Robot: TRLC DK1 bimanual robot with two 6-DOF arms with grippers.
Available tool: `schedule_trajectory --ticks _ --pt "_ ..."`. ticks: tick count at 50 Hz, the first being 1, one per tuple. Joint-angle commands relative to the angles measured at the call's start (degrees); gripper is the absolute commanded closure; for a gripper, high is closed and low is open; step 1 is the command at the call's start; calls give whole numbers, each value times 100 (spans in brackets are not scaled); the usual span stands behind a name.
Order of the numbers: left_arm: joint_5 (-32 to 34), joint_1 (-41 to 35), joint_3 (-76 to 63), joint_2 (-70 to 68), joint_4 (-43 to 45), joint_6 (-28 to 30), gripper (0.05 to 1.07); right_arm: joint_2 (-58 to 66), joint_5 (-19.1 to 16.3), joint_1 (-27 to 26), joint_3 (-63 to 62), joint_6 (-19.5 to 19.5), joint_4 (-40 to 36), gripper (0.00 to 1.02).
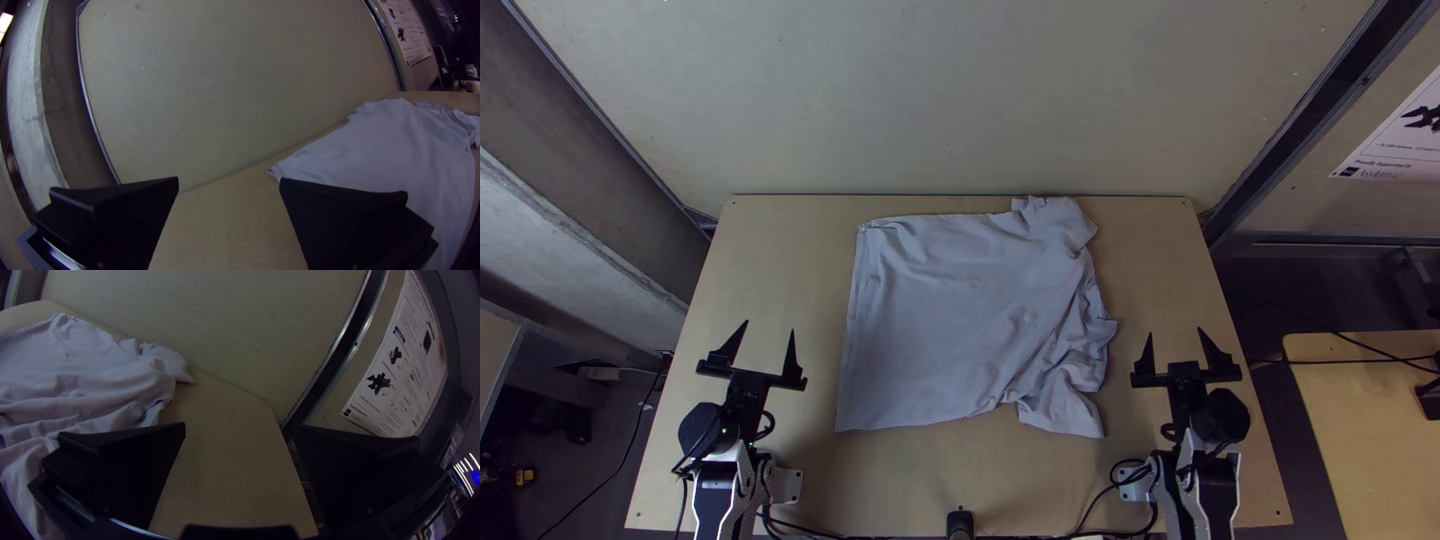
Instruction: Fold the t-shirt
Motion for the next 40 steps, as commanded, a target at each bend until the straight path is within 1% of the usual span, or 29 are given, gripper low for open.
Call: schedule_trajectory --ticks 1,7,10,15,18,24,28,33,36,40 --pt "-17 -139 440 597 161 194 10 785 12 83 695 -162 -17 4" --pt "-17 -350 1416 2100 196 202 10 1699 -23 215 1486 -145 -377 4" --pt "-17 -385 2031 2847 82 194 10 2112 -32 233 1838 -119 -570 4" --pt "-17 -552 3173 3858 -586 194 10 2921 -67 312 2524 -4 -1124 4" --pt "-17 -613 3868 4394 -1078 123 10 3395 -243 338 3007 92 -1564 4" --pt "-25 -798 4878 5299 -1852 -17 10 4274 -410 452 4018 224 -2399 4" --pt "-25 -886 5239 5748 -2080 -52 10 4740 -533 487 4624 259 -2794 4" --pt "-25 -1079 5687 6345 -2458 -52 10 5408 -560 637 5380 338 -3400 4" --pt "-25 -1149 6003 6758 -2722 -52 10 5830 -656 707 5811 400 -3699 4" --pt "-25 -1193 6346 7286 -2880 -61 10 6260 -691 716 6250 435 -3822 4"
